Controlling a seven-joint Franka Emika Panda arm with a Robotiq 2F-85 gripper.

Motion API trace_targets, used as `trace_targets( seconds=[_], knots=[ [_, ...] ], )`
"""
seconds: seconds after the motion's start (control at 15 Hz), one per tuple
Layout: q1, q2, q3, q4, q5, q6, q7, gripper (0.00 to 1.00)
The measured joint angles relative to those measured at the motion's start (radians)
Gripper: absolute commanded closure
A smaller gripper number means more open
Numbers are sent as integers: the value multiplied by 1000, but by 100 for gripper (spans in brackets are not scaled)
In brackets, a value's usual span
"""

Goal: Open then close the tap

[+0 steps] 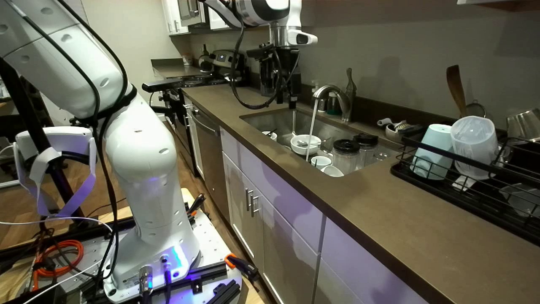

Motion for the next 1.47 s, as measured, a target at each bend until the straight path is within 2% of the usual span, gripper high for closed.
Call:
trace_targets(
  seconds=[0.33,0.67,0.93,1.47],
  knots=[
    [2,0,-1,0,0,6,0,0],
    [2,9,1,15,-22,144,0,0],
    [-1,28,-4,24,-52,332,0,0],
    [-34,126,-5,6,-78,780,25,0]
  ],
)
